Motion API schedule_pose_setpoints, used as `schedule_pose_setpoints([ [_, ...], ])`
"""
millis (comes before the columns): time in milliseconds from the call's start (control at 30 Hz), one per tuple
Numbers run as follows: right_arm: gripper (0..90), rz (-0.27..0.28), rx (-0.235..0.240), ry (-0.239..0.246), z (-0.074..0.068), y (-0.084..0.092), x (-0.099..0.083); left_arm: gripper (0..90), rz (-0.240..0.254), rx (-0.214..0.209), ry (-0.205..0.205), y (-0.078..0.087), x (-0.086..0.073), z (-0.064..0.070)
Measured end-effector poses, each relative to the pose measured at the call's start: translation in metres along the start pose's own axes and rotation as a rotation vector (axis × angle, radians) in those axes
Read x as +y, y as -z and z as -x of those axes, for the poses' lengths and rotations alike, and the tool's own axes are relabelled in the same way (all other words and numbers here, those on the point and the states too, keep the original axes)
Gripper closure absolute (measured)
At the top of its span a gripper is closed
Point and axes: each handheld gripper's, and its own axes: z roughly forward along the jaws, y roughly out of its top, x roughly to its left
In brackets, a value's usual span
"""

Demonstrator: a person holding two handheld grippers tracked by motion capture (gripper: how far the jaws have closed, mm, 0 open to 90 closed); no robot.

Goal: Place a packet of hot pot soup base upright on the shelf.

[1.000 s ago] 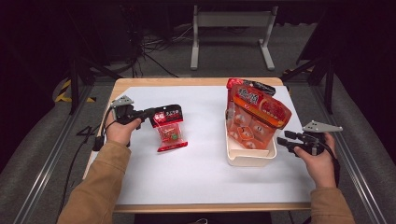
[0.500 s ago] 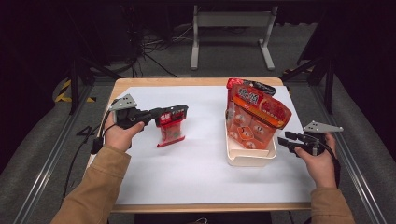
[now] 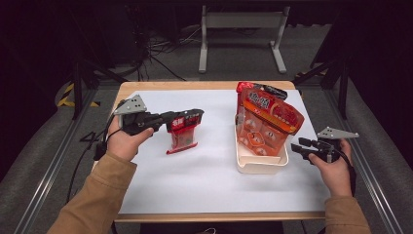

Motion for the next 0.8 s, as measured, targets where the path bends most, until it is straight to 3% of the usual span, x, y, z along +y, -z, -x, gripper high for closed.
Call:
schedule_pose_setpoints([
  [200,53.7,-0.016,0.000,0.010,0.000,-0.003,-0.001,90.0,-0.010,-0.026,-0.035,0.000,0.015,0.016],
  [800,54.4,-0.015,0.001,0.016,0.000,-0.005,-0.002,90.0,0.037,-0.129,-0.096,-0.006,0.039,0.047],
])
